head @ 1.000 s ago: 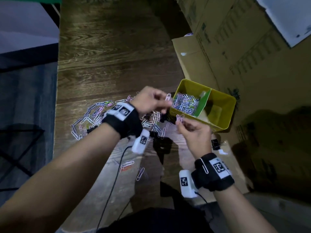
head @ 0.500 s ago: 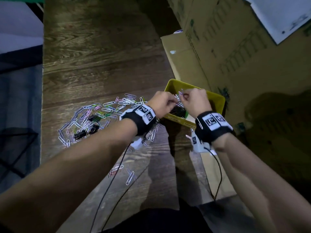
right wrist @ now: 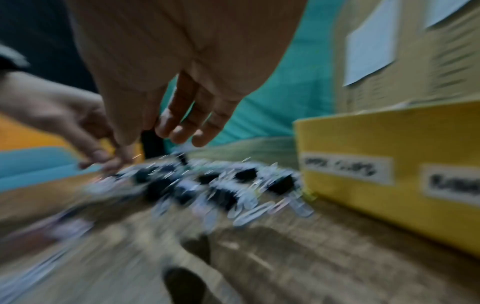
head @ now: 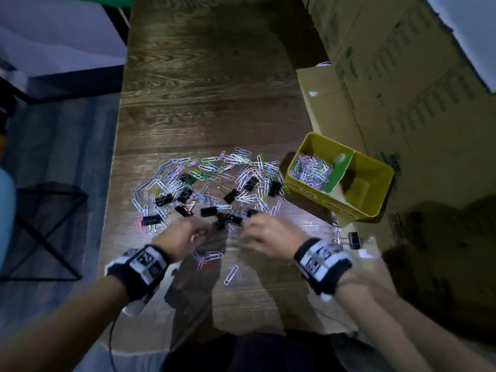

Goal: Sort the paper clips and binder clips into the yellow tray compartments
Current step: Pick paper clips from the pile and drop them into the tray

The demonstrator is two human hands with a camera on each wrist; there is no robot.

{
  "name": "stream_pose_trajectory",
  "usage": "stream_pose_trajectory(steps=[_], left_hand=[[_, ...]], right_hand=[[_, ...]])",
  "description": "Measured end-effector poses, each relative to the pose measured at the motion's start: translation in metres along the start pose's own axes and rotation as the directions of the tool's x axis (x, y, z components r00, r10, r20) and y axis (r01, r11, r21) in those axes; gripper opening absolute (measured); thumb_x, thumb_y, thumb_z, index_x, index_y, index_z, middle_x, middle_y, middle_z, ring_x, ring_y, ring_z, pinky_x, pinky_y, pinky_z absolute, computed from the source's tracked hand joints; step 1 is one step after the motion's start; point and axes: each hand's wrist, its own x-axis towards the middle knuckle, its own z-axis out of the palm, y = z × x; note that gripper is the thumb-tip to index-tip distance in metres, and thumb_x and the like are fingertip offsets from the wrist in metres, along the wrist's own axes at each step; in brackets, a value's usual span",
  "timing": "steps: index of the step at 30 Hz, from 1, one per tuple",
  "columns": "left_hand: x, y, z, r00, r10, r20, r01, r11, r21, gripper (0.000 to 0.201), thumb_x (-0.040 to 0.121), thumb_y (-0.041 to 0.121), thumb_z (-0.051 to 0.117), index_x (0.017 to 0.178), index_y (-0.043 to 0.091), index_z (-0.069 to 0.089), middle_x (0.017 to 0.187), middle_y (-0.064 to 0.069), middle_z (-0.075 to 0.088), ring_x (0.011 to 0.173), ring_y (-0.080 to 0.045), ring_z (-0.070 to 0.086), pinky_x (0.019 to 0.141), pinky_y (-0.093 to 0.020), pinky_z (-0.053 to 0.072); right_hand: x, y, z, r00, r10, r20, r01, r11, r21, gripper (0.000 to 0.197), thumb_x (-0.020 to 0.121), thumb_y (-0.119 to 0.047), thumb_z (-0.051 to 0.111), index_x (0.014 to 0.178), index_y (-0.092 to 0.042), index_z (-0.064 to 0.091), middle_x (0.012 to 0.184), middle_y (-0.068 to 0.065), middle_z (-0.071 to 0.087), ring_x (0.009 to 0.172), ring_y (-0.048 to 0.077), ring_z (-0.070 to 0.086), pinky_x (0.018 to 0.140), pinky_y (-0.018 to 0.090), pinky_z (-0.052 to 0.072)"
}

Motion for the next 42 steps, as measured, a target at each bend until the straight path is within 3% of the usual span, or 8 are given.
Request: stream_pose_trajectory(steps=[5,9,17,21,27,30,34,42], left_hand=[[-0.036,-0.031,0.049,0.974,0.151,0.168,-0.195,0.937,0.289,0.060,0.066,0.031,0.048,0.126,0.028,0.048,0.123,-0.002,0.046,0.099,-0.024,0.060,0.073,-0.031,0.057],[-0.035,-0.034,0.069,0.978,0.184,0.095,-0.207,0.905,0.373,0.056,0.069,0.025,0.039,0.125,0.022,0.046,0.119,-0.004,0.054,0.097,-0.023,0.051,0.079,-0.032,0.055],[-0.027,-0.029,0.074,0.985,0.160,0.064,-0.172,0.929,0.329,0.036,0.064,0.024,0.077,0.096,0.009,0.069,0.093,-0.004,0.067,0.078,-0.023,0.059,0.068,-0.027,0.055],[-0.028,-0.032,0.073,0.992,0.116,0.058,-0.123,0.982,0.144,0.043,0.071,0.011,0.075,0.110,0.001,0.062,0.094,-0.016,0.062,0.081,-0.035,0.062,0.070,-0.041,0.057],[-0.031,-0.011,0.071,0.996,0.046,0.075,-0.056,0.988,0.140,0.055,0.082,0.028,0.066,0.130,0.007,0.049,0.122,-0.015,0.051,0.110,-0.034,0.051,0.095,-0.041,0.046],[-0.028,-0.003,0.074,0.996,0.007,0.093,-0.026,0.979,0.202,0.039,0.090,0.018,0.054,0.127,0.007,0.052,0.126,-0.014,0.048,0.115,-0.034,0.045,0.098,-0.040,0.039],[-0.025,-0.006,0.074,0.993,0.120,0.007,-0.118,0.962,0.245,0.022,0.080,0.009,0.062,0.099,0.010,0.071,0.097,-0.008,0.066,0.090,-0.027,0.060,0.077,-0.028,0.048],[-0.017,0.000,0.077,0.980,-0.018,0.198,-0.078,0.881,0.467,0.040,0.097,0.018,0.035,0.135,0.007,0.033,0.134,-0.013,0.042,0.123,-0.030,0.038,0.097,-0.040,0.036]], right_hand=[[-0.005,-0.040,0.066,0.957,-0.027,0.290,0.034,0.999,-0.016,0.051,0.071,-0.012,0.076,0.120,-0.011,0.061,0.127,0.012,0.056,0.120,0.032,0.051,0.093,0.043,0.048],[-0.007,-0.048,0.086,0.963,0.046,0.266,-0.013,0.992,-0.125,0.049,0.058,-0.029,0.085,0.104,-0.022,0.069,0.110,0.002,0.064,0.106,0.025,0.061,0.082,0.035,0.055],[0.001,-0.045,0.091,0.918,0.228,0.324,-0.201,0.973,-0.117,0.031,0.096,-0.009,0.044,0.123,-0.009,0.058,0.122,0.014,0.055,0.111,0.030,0.051,0.087,0.035,0.039],[-0.001,-0.054,0.094,0.878,0.401,0.261,-0.410,0.912,-0.019,0.024,0.096,-0.031,0.042,0.111,-0.019,0.056,0.115,0.006,0.058,0.094,0.021,0.054,0.079,0.035,0.042],[-0.018,-0.056,0.089,0.906,0.307,0.292,-0.333,0.942,0.042,0.080,0.081,-0.034,0.070,0.147,-0.015,0.028,0.144,0.006,0.033,0.131,0.023,0.033,0.108,0.031,0.030],[-0.019,-0.043,0.082,0.929,0.181,0.324,-0.194,0.981,0.006,0.065,0.085,-0.021,0.067,0.143,-0.016,0.039,0.141,0.004,0.037,0.126,0.021,0.038,0.105,0.030,0.033],[-0.011,-0.032,0.078,0.939,0.144,0.314,-0.165,0.985,0.041,0.030,0.087,-0.018,0.065,0.116,-0.016,0.065,0.121,0.002,0.052,0.107,0.022,0.054,0.091,0.040,0.047],[-0.003,-0.043,0.092,0.911,0.286,0.298,-0.262,0.958,-0.117,0.025,0.096,-0.023,0.047,0.111,-0.010,0.062,0.116,0.011,0.060,0.109,0.030,0.056,0.087,0.043,0.047]])
